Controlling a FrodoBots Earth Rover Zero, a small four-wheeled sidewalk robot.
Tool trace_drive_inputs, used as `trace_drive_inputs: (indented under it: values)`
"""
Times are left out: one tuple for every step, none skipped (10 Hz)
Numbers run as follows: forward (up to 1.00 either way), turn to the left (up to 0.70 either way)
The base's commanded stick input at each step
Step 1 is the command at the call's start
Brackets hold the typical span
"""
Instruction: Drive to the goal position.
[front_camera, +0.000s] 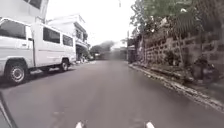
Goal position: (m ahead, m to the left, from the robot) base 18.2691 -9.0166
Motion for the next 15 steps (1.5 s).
trace_drive_inputs:
  values:
    - [0.70,0.00]
    - [0.70,0.00]
    - [0.70,0.00]
    - [0.70,0.00]
    - [0.70,0.00]
    - [0.70,0.00]
    - [0.70,0.00]
    - [0.70,0.00]
    - [0.70,0.00]
    - [0.70,0.00]
    - [0.70,0.00]
    - [0.70,0.00]
    - [0.70,0.00]
    - [0.70,0.00]
    - [0.70,0.00]
